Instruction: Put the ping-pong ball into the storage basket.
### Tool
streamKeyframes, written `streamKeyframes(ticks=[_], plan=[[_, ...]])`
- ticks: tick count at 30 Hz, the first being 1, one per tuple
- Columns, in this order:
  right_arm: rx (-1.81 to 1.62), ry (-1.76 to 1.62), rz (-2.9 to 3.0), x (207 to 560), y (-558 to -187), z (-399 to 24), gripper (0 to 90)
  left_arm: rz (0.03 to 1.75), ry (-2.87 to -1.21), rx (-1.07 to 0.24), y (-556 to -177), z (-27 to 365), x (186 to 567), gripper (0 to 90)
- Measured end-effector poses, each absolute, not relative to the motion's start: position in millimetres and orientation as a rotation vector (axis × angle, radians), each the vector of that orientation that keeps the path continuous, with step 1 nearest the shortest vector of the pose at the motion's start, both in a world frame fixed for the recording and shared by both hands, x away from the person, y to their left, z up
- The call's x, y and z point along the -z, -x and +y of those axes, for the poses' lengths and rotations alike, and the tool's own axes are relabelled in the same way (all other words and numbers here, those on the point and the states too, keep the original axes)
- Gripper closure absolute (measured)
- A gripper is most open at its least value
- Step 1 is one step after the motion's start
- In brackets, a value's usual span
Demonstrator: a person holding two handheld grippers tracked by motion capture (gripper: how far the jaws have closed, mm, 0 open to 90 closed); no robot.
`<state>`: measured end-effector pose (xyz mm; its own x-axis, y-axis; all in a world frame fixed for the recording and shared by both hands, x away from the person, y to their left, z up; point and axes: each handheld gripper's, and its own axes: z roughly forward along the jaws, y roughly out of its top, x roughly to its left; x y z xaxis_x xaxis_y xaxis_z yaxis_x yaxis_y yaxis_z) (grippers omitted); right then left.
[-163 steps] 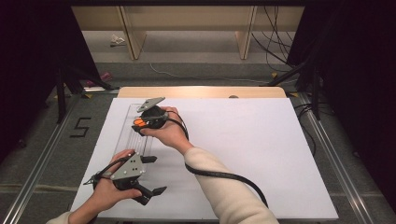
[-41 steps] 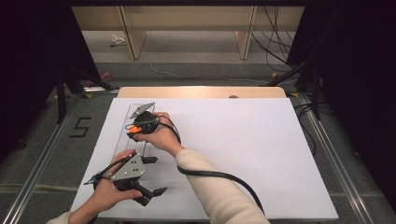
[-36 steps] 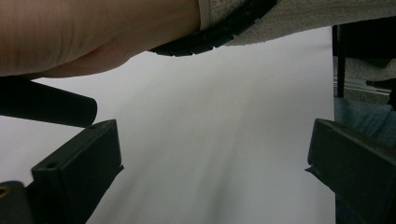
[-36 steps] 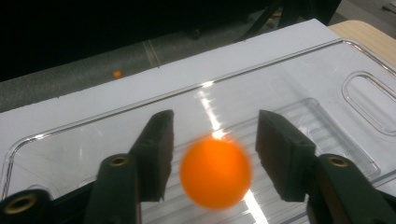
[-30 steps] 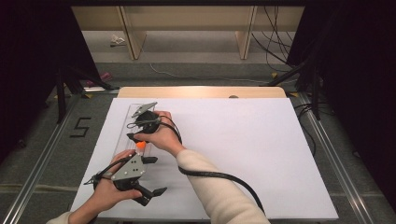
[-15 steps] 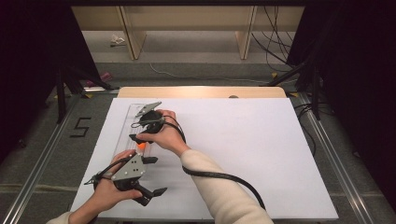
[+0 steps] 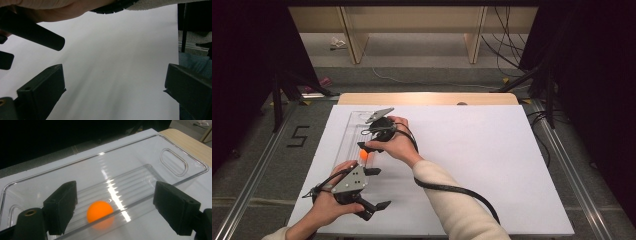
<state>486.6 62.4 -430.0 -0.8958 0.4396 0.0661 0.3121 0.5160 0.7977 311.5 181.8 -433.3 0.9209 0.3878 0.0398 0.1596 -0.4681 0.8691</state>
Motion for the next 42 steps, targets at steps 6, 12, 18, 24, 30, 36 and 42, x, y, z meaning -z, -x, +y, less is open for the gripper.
streamKeyframes(ticks=[6,12,18,24,30,36,42], plan=[[-1.342,-0.656,2.597,426.2,-486.2,53.0,19.5,0.392,-2.062,-0.284,-311.6,181.8,433.4,2.3],[-1.350,-0.662,2.589,424.1,-484.8,44.9,19.3,0.393,-2.062,-0.285,-311.5,181.8,433.5,2.3],[-1.354,-0.667,2.582,422.9,-481.5,37.1,19.0,0.394,-2.062,-0.285,-311.5,181.9,433.4,2.3],[-1.350,-0.673,2.576,422.8,-479.1,29.1,19.0,0.394,-2.062,-0.286,-311.4,181.6,433.4,2.3],[-1.355,-0.684,2.565,421.3,-477.3,20.1,19.0,0.395,-2.062,-0.287,-311.4,181.7,433.5,2.3],[-1.357,-0.692,2.555,419.0,-475.2,9.0,19.0,0.395,-2.063,-0.289,-311.6,181.8,433.5,2.3],[-1.358,-0.707,2.542,417.4,-472.7,-3.2,19.0,0.397,-2.063,-0.291,-311.5,181.8,433.5,2.3]])
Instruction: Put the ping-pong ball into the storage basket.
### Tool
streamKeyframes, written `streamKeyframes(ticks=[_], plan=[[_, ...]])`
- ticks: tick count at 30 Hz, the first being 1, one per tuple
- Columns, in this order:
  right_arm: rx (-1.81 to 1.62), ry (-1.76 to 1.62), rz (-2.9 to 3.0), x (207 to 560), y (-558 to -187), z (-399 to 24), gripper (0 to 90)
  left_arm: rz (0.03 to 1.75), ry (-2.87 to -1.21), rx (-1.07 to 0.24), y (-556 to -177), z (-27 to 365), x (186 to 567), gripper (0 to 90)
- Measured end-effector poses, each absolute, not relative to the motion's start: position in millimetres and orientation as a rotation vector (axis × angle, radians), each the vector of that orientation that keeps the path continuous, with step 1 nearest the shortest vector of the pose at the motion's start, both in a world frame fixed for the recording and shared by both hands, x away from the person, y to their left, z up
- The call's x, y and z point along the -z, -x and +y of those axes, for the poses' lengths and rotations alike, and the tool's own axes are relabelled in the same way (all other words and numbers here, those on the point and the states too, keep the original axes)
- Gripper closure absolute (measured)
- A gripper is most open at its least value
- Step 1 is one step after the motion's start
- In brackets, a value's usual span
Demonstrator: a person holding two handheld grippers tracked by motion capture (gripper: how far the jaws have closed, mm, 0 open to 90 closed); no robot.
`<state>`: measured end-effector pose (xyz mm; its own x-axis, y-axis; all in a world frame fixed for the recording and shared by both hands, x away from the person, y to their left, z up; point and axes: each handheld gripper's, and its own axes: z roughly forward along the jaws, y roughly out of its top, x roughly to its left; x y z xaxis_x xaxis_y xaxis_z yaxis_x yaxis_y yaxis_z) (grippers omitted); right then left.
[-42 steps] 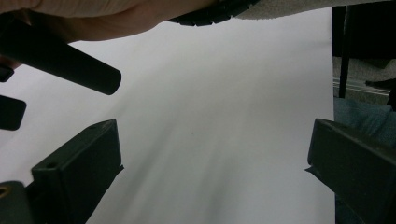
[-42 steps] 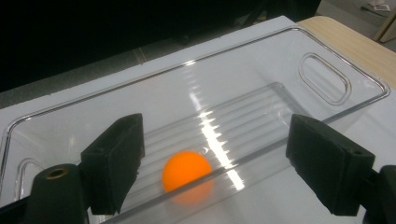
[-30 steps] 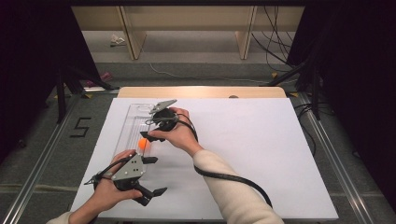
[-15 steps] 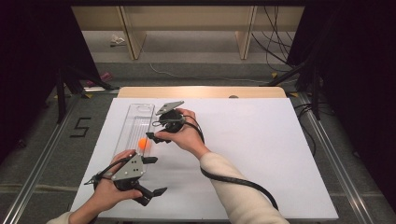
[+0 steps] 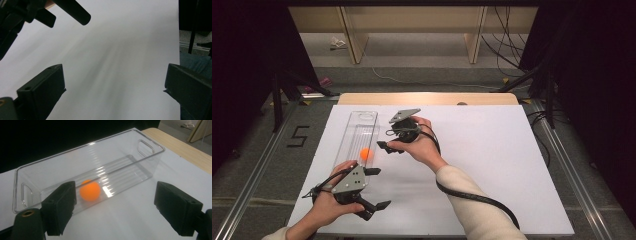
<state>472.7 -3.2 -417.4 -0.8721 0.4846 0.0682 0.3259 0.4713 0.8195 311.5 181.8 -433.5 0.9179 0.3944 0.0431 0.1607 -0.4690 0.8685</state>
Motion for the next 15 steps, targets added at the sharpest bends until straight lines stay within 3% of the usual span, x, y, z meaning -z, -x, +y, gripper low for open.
streamKeyframes(ticks=[15], plan=[[-1.344,-0.747,2.525,418.7,-465.6,-31.4,19.0,0.398,-2.065,-0.289,-311.8,181.9,433.7,2.3]])
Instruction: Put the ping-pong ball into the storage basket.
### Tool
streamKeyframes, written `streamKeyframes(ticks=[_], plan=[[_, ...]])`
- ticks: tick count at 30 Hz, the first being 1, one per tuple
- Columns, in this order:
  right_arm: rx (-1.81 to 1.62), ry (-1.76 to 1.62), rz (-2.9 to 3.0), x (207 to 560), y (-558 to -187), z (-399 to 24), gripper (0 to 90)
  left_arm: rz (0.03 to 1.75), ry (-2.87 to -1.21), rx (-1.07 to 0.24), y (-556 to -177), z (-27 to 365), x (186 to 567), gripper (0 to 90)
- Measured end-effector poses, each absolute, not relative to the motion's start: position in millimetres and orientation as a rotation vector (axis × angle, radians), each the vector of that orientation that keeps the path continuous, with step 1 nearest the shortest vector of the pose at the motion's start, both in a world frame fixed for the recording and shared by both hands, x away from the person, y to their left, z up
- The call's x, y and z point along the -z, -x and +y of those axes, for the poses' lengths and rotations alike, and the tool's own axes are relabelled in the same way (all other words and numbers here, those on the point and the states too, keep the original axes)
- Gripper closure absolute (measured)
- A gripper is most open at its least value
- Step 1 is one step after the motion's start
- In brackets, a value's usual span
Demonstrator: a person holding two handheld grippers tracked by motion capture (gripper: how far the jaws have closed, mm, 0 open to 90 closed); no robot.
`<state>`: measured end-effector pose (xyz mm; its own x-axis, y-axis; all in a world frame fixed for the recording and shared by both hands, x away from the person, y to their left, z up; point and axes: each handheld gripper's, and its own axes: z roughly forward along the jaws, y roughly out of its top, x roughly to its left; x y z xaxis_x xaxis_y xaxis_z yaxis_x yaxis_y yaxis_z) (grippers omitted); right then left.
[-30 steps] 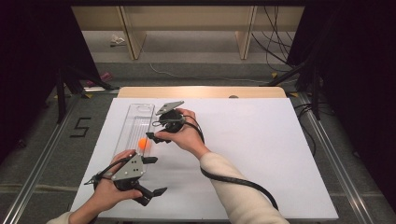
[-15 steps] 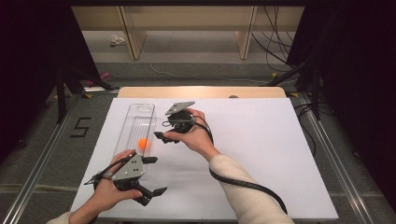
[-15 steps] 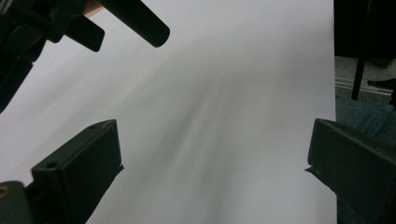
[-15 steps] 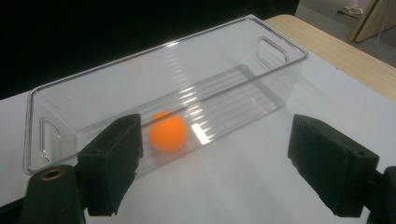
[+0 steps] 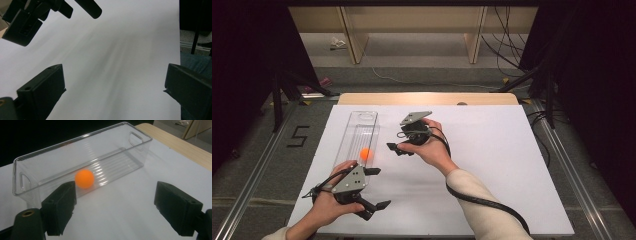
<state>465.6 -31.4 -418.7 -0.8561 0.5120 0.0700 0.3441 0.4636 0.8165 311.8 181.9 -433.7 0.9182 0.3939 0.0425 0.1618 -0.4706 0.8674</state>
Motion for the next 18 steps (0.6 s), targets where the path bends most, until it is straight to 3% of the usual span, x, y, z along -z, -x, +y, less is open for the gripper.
streamKeyframes(ticks=[18], plan=[[-1.342,-0.777,2.500,418.7,-455.7,-59.8,19.0,0.404,-2.058,-0.292,-312.0,181.9,433.9,2.3]])
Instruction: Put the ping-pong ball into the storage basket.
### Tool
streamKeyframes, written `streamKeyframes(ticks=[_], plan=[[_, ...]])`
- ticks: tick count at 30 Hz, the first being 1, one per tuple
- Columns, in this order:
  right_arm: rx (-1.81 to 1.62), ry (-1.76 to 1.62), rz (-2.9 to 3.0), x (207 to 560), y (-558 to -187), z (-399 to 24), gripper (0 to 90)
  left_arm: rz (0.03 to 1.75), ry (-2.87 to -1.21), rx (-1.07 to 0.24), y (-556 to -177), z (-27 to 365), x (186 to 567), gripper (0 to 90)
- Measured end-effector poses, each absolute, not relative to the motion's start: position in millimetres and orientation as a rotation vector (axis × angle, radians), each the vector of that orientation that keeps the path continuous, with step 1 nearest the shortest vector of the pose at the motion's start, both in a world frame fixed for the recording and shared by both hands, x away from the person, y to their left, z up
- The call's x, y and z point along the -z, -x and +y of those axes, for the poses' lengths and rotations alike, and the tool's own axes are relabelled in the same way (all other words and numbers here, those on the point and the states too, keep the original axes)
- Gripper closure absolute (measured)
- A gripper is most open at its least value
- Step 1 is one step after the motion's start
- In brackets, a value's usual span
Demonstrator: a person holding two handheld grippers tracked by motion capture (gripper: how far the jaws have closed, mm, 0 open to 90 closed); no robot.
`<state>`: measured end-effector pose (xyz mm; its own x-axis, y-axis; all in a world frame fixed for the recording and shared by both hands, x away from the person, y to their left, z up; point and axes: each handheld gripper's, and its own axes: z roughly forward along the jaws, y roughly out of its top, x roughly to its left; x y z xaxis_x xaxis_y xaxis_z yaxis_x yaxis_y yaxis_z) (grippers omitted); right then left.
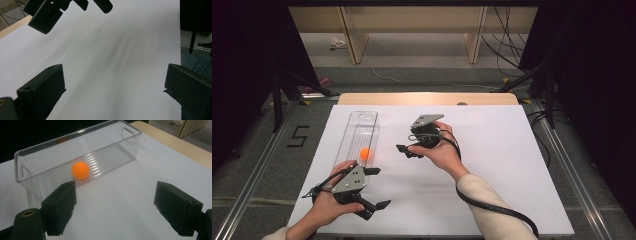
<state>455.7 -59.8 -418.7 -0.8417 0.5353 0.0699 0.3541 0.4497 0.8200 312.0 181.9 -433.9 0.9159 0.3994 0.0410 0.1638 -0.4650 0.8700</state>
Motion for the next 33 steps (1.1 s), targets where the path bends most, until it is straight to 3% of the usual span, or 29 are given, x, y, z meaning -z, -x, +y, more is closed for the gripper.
streamKeyframes(ticks=[33], plan=[[-1.306,-0.860,2.457,422.1,-439.4,-111.4,18.9,0.409,-2.061,-0.292,-311.8,181.7,433.9,2.3]])
